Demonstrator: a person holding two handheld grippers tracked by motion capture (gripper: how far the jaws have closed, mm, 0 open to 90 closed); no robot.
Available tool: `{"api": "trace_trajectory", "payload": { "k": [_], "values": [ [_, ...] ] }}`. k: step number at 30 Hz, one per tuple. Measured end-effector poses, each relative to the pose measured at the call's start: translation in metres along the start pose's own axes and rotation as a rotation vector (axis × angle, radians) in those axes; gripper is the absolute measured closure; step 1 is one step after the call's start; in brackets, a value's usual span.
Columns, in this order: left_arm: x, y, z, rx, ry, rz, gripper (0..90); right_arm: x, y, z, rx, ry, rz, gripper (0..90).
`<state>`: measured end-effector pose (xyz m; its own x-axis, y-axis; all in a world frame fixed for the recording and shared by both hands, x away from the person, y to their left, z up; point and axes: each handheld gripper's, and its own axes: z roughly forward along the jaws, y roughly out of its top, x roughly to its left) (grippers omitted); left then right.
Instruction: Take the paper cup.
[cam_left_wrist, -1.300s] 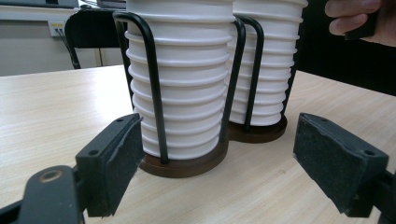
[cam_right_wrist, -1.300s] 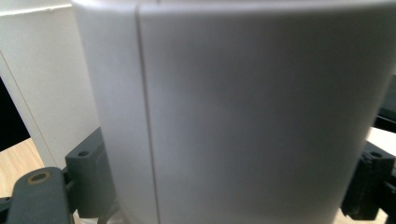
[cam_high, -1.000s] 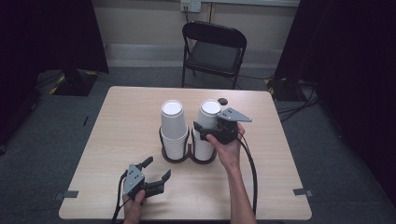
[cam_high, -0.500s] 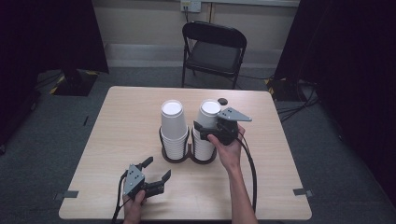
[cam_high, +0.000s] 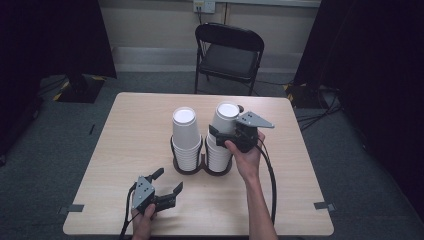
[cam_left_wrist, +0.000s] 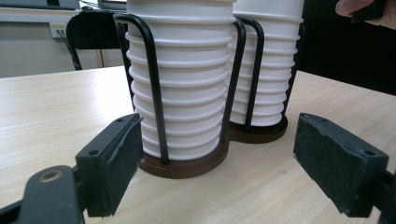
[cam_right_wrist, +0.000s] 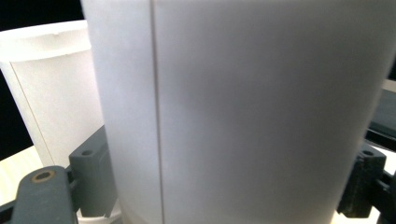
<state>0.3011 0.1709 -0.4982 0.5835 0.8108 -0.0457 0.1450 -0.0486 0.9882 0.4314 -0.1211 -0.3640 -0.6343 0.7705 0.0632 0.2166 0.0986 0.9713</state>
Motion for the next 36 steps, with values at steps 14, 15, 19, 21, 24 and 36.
{"api": "trace_trajectory", "payload": {
  "k": [14, 15, 19, 21, 24, 36],
  "values": [
    [0.003, 0.0, 0.0, -0.008, -0.009, -0.043, 15.7, 0.001, 0.01, -0.007, -0.051, 0.009, -0.005, 14.0],
    [0.003, 0.0, 0.0, -0.009, -0.009, -0.043, 16.0, 0.001, 0.011, -0.007, -0.049, 0.01, -0.009, 14.0],
    [0.002, 0.0, 0.0, -0.01, 0.007, -0.037, 15.9, 0.001, 0.012, -0.008, -0.057, 0.012, -0.002, 14.1],
    [0.002, -0.001, -0.001, -0.013, 0.017, -0.037, 15.8, 0.0, 0.014, -0.009, -0.059, 0.009, 0.001, 14.1],
    [0.001, 0.0, 0.0, -0.009, 0.016, -0.031, 15.9, 0.0, 0.019, -0.01, -0.07, 0.012, 0.004, 14.1],
    [0.0, 0.0, 0.0, 0.001, 0.002, 0.003, 17.0, 0.002, 0.033, -0.014, -0.109, 0.017, 0.009, 14.5]
  ]
}}
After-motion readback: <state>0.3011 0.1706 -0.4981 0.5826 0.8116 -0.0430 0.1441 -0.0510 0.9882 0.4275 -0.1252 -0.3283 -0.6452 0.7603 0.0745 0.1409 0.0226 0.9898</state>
